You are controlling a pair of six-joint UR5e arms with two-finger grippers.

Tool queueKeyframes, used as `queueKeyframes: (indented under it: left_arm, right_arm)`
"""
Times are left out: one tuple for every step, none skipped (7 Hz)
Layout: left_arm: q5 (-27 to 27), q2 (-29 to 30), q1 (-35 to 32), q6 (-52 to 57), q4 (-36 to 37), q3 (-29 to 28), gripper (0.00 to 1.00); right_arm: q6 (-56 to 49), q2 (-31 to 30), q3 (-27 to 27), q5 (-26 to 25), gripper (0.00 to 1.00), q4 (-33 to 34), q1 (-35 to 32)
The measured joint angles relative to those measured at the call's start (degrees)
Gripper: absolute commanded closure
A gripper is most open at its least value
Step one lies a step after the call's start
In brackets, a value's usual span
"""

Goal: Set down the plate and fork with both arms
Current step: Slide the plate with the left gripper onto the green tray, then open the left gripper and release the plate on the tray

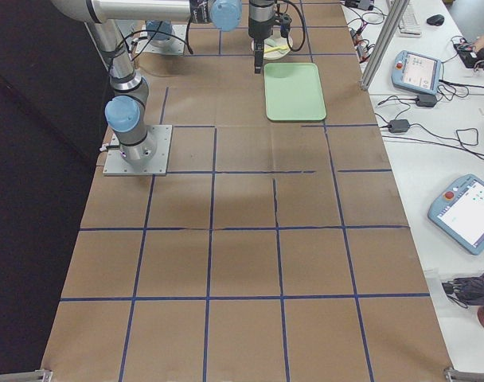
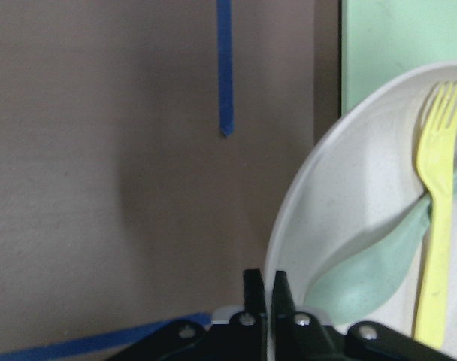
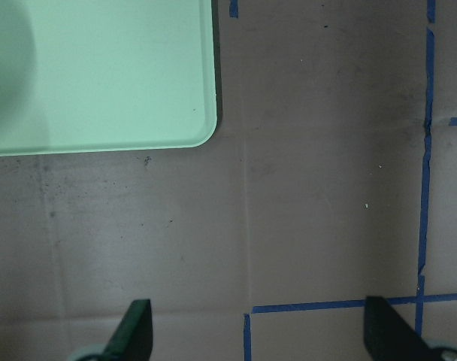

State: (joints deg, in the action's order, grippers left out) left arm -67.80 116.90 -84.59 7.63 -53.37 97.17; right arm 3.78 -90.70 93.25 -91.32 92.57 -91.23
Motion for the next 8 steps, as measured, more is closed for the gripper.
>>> queueKeyframes:
  left_arm:
    - [0.07, 3.58, -3.07, -3.25, 0.01, -4.42, 0.99]
    - [0.15, 6.9, -5.64, -5.63, 0.11, -8.1, 0.98]
    - [0.28, 9.43, -7.23, -7.27, 0.33, -10.38, 0.98]
    - [0.4, 10.97, -8.08, -8.38, 0.56, -11.39, 0.98]
    - [0.47, 11.78, -8.66, -9.3, 0.74, -11.83, 0.97]
    - [0.53, 12.13, -9.32, -10.34, 0.84, -12.3, 0.97]
    - [0.53, 12.34, -9.99, -11.11, 0.88, -12.78, 0.92]
    - [0.48, 12.48, -10.43, -11.55, 0.89, -12.99, 0.7]
  right_arm:
    - [0.0, 0.0, 0.0, 0.0, 0.0, 0.04, 0.0]
    - [0.0, 0.0, 0.0, 0.0, 0.0, 0.06, 0.0]
    - [0.0, 0.0, 0.0, 0.0, 0.0, 0.07, 0.0]
    - [0.0, 0.0, 0.0, 0.0, 0.0, 0.07, 0.0]
    - [0.0, 0.0, 0.02, -0.02, 0.0, 0.07, 0.0]
    - [0.0, 0.0, 0.03, -0.06, 0.0, 0.07, 0.0]
    - [0.0, 0.0, 0.02, -0.08, 0.0, 0.07, 0.0]
    - [0.0, 0.0, 0.01, -0.08, 0.0, 0.07, 0.0]
